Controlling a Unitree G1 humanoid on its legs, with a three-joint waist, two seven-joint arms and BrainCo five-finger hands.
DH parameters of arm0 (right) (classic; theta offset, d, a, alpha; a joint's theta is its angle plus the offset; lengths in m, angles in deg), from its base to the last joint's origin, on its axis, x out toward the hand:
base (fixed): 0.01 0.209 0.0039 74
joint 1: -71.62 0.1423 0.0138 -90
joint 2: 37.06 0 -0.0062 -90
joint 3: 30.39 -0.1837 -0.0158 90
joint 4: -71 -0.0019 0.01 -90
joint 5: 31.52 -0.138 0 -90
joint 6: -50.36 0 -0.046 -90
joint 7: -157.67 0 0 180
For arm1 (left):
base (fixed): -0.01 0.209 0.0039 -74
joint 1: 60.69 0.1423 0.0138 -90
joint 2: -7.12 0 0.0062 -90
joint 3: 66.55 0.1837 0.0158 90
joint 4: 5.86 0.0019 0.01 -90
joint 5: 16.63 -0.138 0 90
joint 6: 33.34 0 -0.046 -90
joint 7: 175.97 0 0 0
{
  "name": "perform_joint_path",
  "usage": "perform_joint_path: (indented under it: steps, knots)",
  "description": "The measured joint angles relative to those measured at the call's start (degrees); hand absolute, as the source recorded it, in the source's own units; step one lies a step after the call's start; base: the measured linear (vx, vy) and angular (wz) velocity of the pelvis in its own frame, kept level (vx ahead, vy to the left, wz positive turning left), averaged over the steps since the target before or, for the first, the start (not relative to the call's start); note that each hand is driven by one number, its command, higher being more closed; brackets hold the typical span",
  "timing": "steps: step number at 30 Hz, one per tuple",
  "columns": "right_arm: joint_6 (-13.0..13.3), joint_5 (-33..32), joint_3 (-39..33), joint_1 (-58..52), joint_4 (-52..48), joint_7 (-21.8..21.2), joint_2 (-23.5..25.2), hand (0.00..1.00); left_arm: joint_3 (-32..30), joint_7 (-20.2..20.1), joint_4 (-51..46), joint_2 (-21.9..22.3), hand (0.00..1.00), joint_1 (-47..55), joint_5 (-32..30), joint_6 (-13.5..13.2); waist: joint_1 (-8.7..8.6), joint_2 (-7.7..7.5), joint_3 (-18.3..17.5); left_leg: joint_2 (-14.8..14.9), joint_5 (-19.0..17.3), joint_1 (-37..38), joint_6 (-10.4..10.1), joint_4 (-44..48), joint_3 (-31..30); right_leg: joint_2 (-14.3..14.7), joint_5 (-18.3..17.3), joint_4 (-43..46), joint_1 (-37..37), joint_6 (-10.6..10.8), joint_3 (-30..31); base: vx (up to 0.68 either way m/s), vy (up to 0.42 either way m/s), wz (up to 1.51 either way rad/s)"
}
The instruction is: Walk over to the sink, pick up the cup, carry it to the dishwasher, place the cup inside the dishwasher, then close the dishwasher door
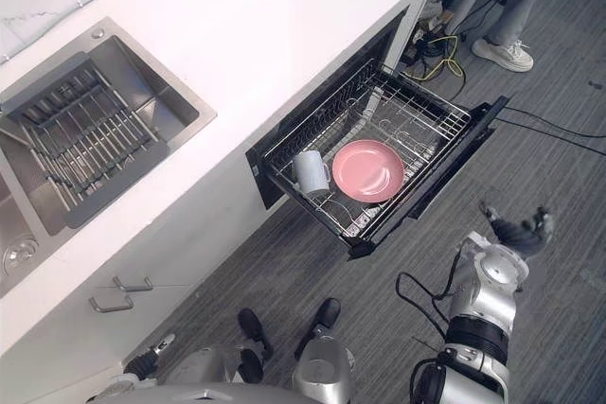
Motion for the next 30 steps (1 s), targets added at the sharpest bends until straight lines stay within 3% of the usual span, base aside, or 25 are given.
perform_joint_path:
  steps: [7,13,18,24,30]
  knots:
    - [-0.2,-3.5,2.9,6.8,5.4,-6.1,-1.7,1.00,3.4,0.2,0.5,1.1,0.00,-0.3,0.1,-0.6,0.04,4.66,4.0,-0.7,-0.1,-4.1,-0.7,0.8,0.0,-3.7,-3.7,8.7,-7.5,-1.0,1.6,-0.01,-0.013,-0.01]
    - [-0.4,-3.1,8.0,17.5,9.1,-9.9,-9.4,1.00,7.3,0.1,0.4,2.1,0.00,-0.6,3.7,-1.1,0.68,9.22,8.4,-2.0,1.7,-6.6,-0.6,0.8,0.0,-7.2,-6.2,15.9,-12.8,-1.8,2.7,0.02,-0.060,0.06]
    - [-0.5,1.3,12.6,21.4,13.4,-11.7,-13.1,1.00,7.7,0.0,0.3,2.3,0.00,-0.2,4.5,-2.0,0.67,9.71,8.4,-3.7,3.0,-7.0,-0.4,0.5,-4.0,-10.0,-8.2,20.2,-14.5,-1.8,2.5,0.04,-0.053,0.10]
    - [-3.0,6.3,17.0,26.6,19.0,-11.7,-16.5,1.00,7.9,-0.7,-1.2,2.3,0.00,1.5,4.4,-2.8,0.58,9.91,8.3,-5.6,4.9,-6.6,-0.7,-1.2,-10.9,-13.9,-10.7,24.2,-12.8,-2.0,-2.2,-0.02,0.007,0.48]
    - [-4.7,10.4,25.8,32.2,23.4,-12.8,-18.7,1.00,8.9,-1.4,-2.5,2.8,0.00,5.0,4.3,-2.8,1.78,12.26,6.5,-6.0,6.4,-6.2,-1.1,-1.5,-14.5,-17.2,-14.1,28.1,-9.0,-1.5,-8.4,-0.05,-0.018,0.50]
